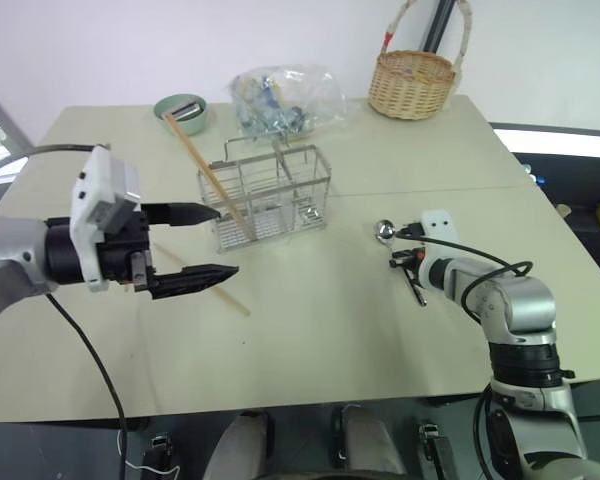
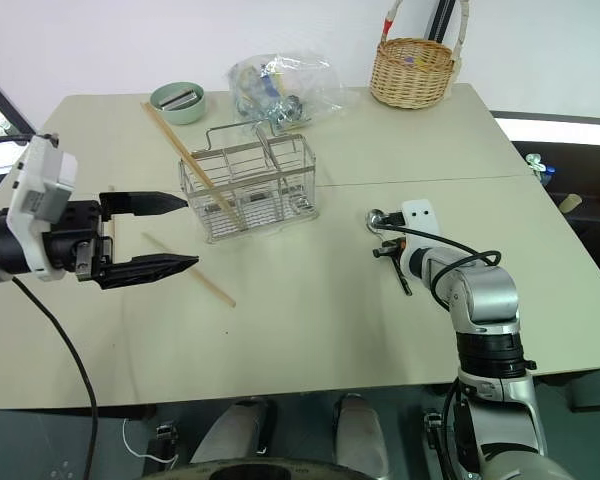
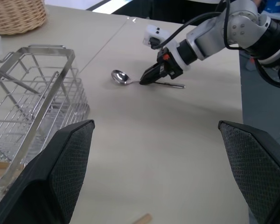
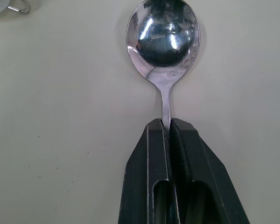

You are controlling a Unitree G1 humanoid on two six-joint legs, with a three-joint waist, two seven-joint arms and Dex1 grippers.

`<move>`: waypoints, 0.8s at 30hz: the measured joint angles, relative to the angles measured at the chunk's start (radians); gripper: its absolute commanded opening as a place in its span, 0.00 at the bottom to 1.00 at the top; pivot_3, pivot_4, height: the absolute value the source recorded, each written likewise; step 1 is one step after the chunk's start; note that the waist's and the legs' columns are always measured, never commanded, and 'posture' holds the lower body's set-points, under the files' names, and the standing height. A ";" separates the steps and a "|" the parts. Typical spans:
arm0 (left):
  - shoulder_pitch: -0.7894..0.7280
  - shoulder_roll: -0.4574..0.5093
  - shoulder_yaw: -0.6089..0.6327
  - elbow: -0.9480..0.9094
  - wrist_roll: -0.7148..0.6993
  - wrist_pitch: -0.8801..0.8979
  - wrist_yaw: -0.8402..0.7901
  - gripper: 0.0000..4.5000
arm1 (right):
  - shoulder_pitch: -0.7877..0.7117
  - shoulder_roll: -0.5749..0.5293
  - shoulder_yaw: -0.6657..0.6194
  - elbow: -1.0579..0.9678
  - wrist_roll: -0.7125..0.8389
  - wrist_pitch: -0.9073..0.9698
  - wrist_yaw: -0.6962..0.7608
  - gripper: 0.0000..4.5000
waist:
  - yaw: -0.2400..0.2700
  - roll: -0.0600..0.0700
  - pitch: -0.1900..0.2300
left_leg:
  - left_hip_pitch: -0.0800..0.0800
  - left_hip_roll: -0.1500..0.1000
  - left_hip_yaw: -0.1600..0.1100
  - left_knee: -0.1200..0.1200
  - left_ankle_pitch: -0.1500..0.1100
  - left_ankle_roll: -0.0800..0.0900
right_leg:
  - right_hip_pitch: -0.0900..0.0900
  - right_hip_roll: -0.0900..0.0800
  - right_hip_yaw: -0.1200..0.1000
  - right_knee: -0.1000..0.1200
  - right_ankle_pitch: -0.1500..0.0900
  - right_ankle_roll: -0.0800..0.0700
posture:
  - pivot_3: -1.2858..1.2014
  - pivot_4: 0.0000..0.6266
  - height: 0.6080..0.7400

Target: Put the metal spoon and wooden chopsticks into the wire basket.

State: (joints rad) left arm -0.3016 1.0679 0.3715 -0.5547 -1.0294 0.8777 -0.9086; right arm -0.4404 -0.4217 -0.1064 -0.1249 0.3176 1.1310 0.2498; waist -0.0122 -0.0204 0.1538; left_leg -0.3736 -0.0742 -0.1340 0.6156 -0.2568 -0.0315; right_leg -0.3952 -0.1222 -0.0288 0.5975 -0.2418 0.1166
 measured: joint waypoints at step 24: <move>-0.042 -0.053 0.017 0.070 0.067 -0.040 0.130 1.00 | -0.637 0.369 -0.056 0.368 0.155 -0.567 0.074 0.01 | -0.008 0.004 0.003 | -0.001 0.002 0.000 -0.002 0.001 -0.002 | -0.011 0.003 0.002 0.007 0.004 0.001 | 0.52 0.24 0.61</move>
State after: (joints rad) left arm -0.3434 1.0148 0.3881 -0.4845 -0.9621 0.8373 -0.7789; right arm -1.0775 -0.0527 -0.1621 0.2429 0.4725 0.5636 0.3241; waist -0.0201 -0.0168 0.1565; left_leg -0.3749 -0.0727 -0.1341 0.6137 -0.2558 -0.0332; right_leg -0.4065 -0.1194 -0.0265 0.6040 -0.2376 0.1176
